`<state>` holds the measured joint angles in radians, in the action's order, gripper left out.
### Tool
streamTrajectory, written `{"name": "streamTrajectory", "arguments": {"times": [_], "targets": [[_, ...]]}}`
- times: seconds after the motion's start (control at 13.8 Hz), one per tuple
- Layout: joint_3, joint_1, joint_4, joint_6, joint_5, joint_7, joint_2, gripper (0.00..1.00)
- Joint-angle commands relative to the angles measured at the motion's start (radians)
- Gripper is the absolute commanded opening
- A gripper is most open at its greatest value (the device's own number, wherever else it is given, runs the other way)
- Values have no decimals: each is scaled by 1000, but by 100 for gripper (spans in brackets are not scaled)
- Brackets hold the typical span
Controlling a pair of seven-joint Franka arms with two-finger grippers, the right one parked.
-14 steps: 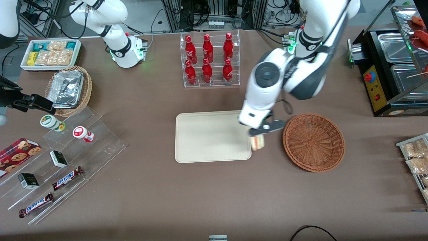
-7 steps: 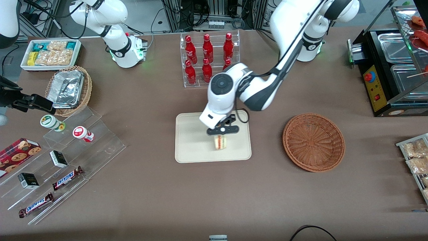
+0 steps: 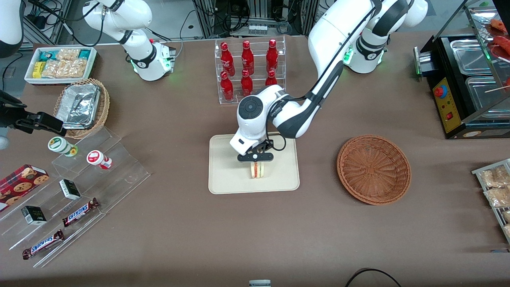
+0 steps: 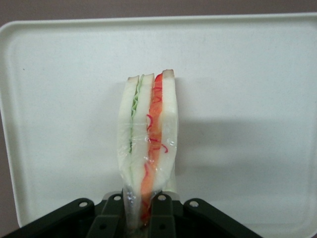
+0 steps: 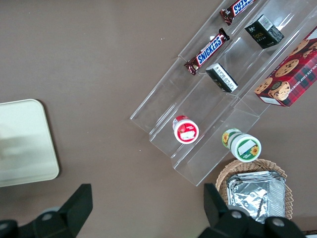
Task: Place sandwich from basket to tray
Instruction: 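Lower the sandwich onto the tray and open the left gripper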
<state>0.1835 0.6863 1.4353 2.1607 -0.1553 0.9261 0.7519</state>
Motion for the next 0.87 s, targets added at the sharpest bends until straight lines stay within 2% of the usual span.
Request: {"name": "streamTrajectory", "arguments": {"times": [0.0,0.22,0.29,0.36,0.8], "targets": [[-15,33,-35,25,-21,11,36,0],[-16,45,-35,27,-47,14,46,1],[-16,45,-35,27,-49,13,46,62],[-16,45,-33,27,-50,11,46,99],[-19,32,-33,7,-43,25,-52,100]]}}
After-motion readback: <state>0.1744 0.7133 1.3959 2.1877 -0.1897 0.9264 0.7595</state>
